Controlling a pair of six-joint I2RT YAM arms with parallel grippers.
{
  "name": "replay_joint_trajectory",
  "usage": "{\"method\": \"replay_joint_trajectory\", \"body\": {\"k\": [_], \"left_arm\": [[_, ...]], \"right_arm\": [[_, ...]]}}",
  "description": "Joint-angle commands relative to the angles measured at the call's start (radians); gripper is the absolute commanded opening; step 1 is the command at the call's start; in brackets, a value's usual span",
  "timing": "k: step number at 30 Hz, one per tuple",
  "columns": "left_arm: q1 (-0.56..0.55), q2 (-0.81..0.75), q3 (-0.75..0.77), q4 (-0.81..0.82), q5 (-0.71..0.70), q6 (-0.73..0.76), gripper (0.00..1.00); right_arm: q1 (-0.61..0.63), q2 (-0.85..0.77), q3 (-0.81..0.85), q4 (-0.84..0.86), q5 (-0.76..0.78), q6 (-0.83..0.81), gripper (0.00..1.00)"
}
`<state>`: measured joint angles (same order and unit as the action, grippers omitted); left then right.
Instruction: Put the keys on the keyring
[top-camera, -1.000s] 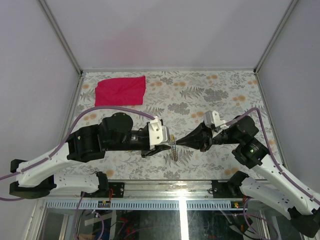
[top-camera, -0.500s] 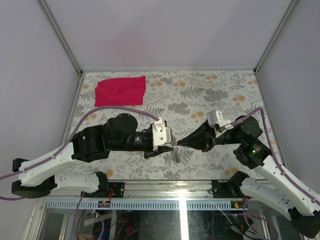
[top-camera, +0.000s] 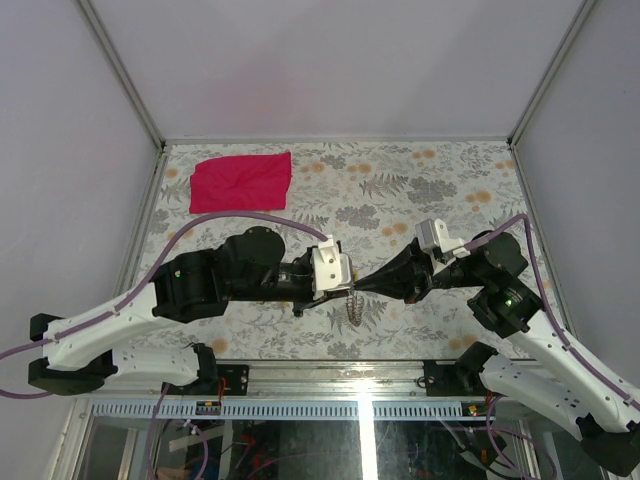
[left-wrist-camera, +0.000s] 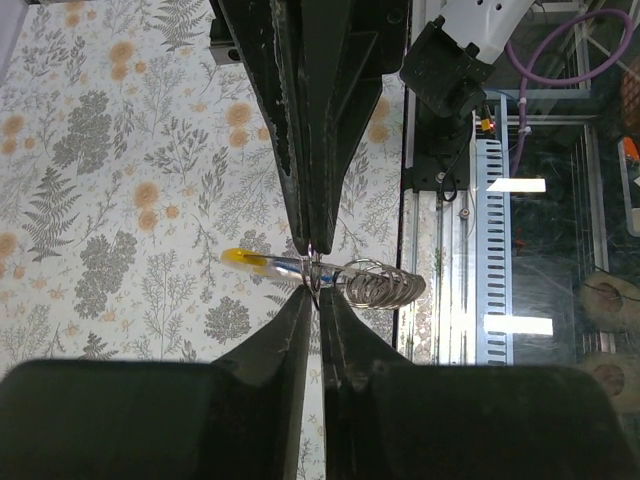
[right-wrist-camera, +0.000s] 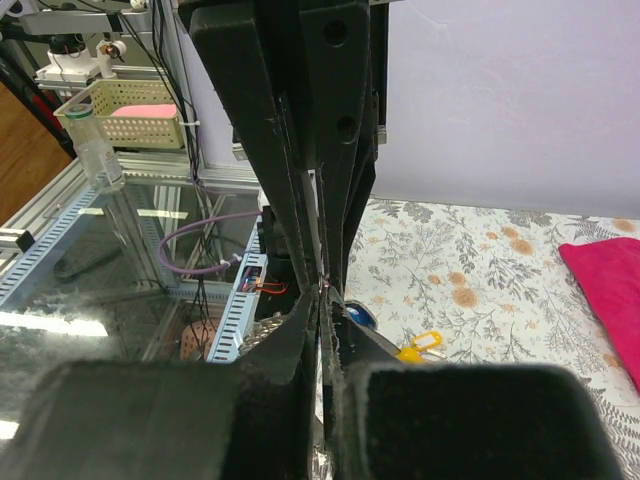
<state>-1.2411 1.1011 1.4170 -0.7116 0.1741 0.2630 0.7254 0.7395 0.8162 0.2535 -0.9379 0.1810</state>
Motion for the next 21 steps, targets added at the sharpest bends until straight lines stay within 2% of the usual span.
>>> {"method": "replay_joint_trajectory", "body": {"k": [1,6,12,21], "left_arm": [[-0.005,-0.002,0.026,0.017,-0.022,0.009,0.07],[-0.005,-0.008,0.027,0.012,-0.034,0.011,0.0],[-0.005,-0.018,0.024,0.013,-0.046,0.007,0.0],[-0.006,-0.038,0.001,0.06,-0.037,-0.011,0.01]], "right_arm": [[-0.003,-0.009,0.053,0.076,-0.019,0.013,0.0],[-0.003,-0.017,0.052,0.08,-0.013,0.016,0.0],[-0.003,-0.034,0.043,0.103,0.005,0.032,0.0],[-0.003,-0.043,-0.027,0.332,0.067,0.175,0.0]]}}
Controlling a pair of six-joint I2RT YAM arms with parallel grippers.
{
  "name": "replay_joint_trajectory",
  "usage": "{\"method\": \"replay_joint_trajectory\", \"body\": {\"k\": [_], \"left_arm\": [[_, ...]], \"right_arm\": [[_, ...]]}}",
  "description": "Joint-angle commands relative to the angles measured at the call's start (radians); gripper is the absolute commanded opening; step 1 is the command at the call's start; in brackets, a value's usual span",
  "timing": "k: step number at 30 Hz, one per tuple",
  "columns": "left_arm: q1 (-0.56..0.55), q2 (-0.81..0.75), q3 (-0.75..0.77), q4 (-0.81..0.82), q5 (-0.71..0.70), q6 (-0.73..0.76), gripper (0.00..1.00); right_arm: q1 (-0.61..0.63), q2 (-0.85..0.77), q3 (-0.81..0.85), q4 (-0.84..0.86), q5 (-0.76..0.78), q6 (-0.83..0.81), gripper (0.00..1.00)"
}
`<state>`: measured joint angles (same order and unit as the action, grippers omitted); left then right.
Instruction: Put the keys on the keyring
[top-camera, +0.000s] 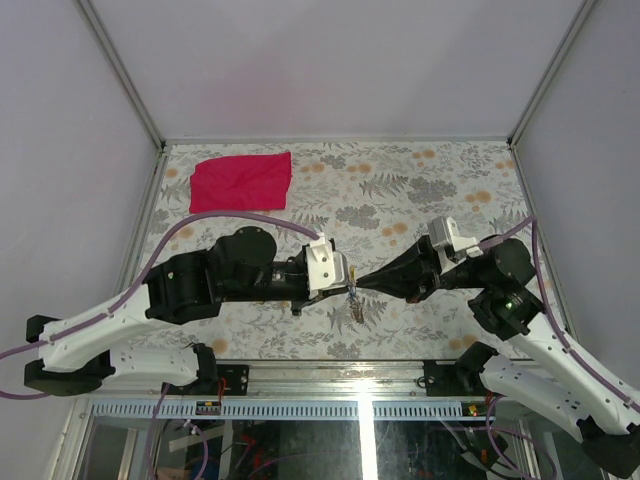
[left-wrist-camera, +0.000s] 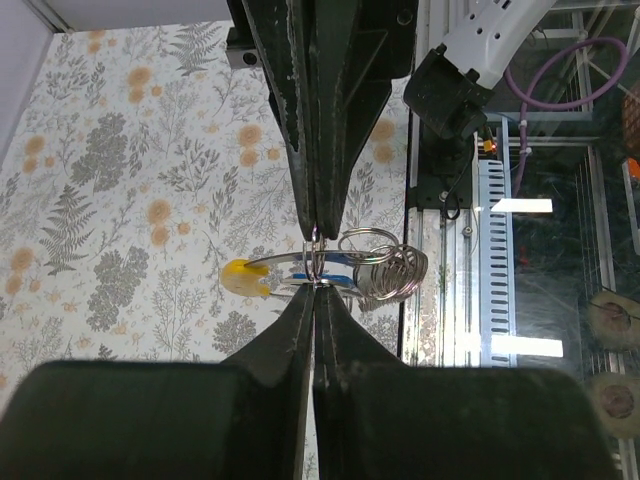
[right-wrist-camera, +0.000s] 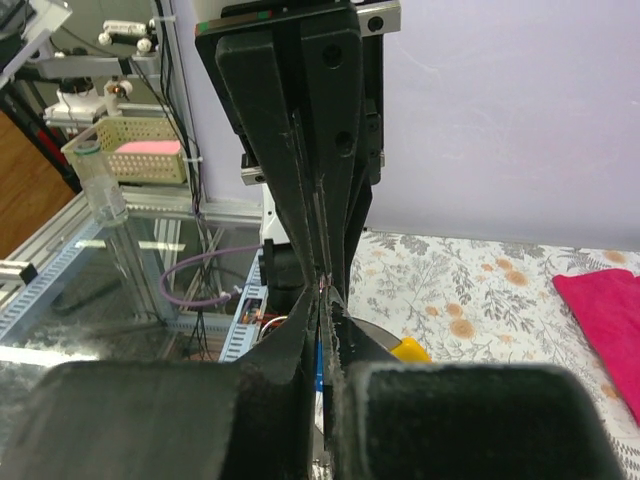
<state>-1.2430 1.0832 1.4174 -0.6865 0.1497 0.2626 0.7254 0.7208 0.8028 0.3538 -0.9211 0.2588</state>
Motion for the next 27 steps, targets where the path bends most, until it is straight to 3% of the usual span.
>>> {"method": "replay_joint_trajectory", "body": {"k": [1,13,15,27], "left_arm": [[-0.004,-0.021,-0.002,0.044,-0.01,-0.014,0.02],[-0.004,-0.072,-0.084,0.232,-0.038,-0.078,0.08],[-0.004,-0.078,-0.093,0.25,-0.042,-0.084,0.14],[-0.003,-0.197,-0.226,0.45,-0.107,-0.168,0.27]], "right_arm": [[-0.003,-0.027,-0.029,0.268,0.064,0.124,0.0],[-0.003,-0.015,-0.169,0.574,0.216,0.283,0.0],[-0.003,-0.009,-0.184,0.616,0.229,0.307,0.0],[-0.003,-0.004,-0.174,0.589,0.182,0.283,0.0]]}}
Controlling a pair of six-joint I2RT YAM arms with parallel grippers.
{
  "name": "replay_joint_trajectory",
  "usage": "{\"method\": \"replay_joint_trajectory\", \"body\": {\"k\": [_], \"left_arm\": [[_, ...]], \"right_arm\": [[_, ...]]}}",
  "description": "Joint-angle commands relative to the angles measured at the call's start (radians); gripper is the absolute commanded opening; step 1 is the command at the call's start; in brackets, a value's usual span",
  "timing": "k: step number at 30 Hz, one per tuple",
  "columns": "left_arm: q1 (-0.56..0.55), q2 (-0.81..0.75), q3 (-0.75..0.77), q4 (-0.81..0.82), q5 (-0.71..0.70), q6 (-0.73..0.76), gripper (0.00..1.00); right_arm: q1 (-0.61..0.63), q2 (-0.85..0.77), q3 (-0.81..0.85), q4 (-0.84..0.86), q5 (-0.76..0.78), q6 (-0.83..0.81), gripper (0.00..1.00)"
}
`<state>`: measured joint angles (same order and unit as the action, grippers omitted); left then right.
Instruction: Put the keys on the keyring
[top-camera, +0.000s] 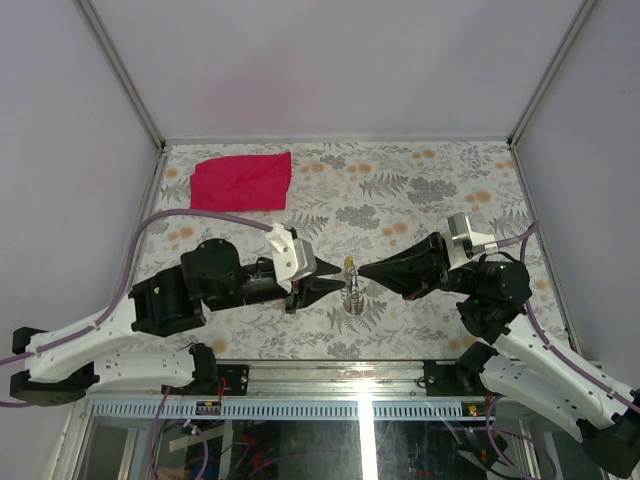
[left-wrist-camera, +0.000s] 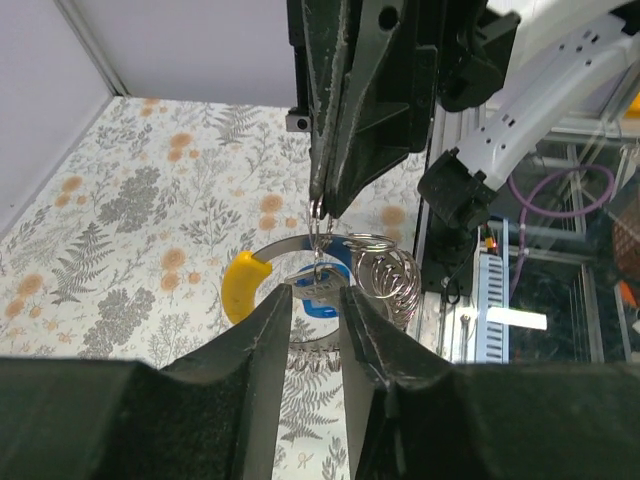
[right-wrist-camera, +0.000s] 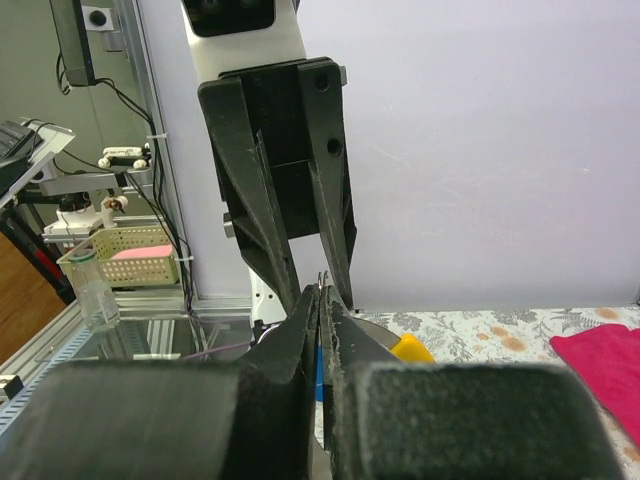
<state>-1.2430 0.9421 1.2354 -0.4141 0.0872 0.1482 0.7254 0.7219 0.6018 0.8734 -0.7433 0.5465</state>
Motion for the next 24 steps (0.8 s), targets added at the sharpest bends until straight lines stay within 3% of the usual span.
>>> {"method": "replay_joint_trajectory", "body": {"k": [1,14,24], "left_arm": [[-0.004,-0.066,-0.058,0.197,-0.048,-0.061,0.29],[-0.004,-0.077,-0.125,0.339,-0.015,-0.123,0.35],[-0.003,-0.042,-0.123,0.334,0.008,-0.121,0.16]], "right_arm": [[-0.003,-0.005,0.029,0.065,0.001,-0.007,0.0],[-0.003,-0.004,0.039,0.058,-0.021,-0.009,0.0],[-0.003,-0.01,0.047,0.052,-0.031,-0.005,0.0]]}}
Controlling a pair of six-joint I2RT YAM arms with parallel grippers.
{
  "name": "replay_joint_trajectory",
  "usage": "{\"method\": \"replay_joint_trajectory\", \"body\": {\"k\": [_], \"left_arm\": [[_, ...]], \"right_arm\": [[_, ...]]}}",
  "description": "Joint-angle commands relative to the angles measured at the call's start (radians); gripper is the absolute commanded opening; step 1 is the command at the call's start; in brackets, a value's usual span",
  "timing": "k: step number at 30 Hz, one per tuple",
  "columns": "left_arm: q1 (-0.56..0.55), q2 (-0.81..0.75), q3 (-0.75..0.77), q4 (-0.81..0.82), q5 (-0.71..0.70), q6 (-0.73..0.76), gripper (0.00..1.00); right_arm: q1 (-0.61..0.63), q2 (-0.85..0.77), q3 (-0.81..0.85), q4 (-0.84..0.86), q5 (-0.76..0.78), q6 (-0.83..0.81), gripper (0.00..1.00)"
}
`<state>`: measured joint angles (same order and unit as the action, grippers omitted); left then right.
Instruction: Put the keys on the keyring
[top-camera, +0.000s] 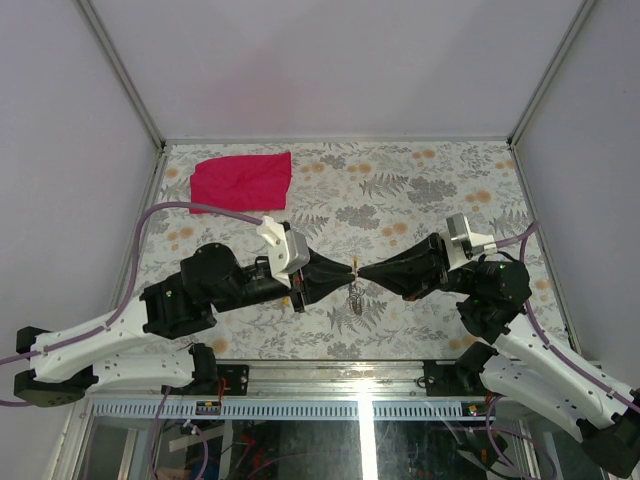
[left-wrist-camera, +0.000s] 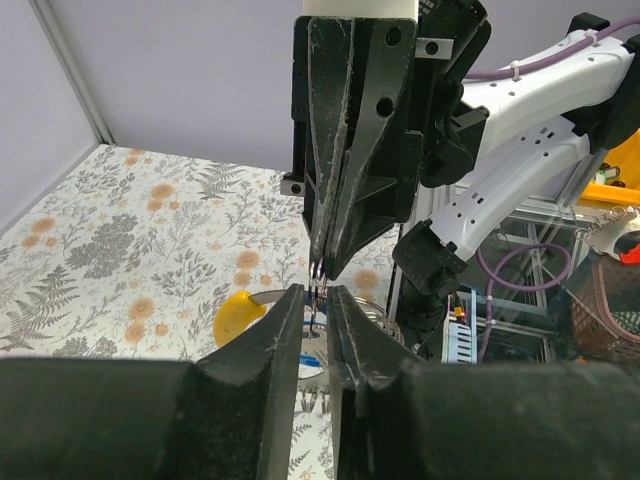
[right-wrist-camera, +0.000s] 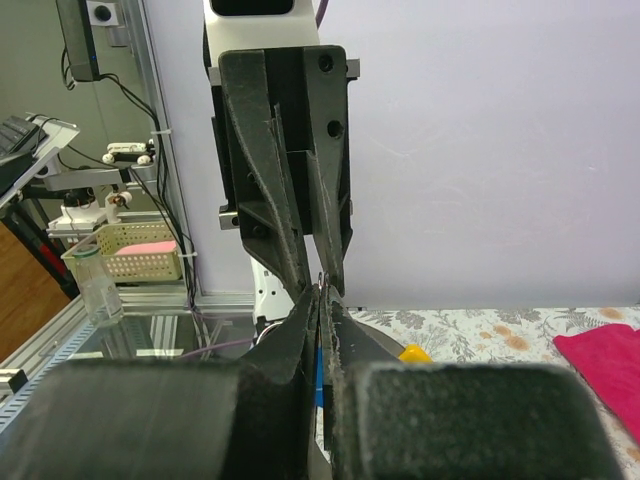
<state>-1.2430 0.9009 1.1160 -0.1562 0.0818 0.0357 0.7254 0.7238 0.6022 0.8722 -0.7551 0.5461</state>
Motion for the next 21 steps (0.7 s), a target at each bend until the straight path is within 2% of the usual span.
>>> {"method": "replay_joint_trajectory", "body": {"k": [1,9,21], "left_arm": [[-0.004,0.002,-0.005,0.074,0.013,-0.009,0.15],[-0.004,0.01,-0.013,0.079,0.033,-0.017,0.1],[-0.004,-0.003,-0.036,0.088,0.041,-0.031,0.13]], "right_arm": [[-0.003,-0.013,0.047,0.053,-0.02,-0.003,0.0],[-0.004,-0.01,0.052,0.057,-0.024,-0.004,0.0],[-0.003,-0.01,0.052,0.067,-0.015,-0.003,0.0]]}}
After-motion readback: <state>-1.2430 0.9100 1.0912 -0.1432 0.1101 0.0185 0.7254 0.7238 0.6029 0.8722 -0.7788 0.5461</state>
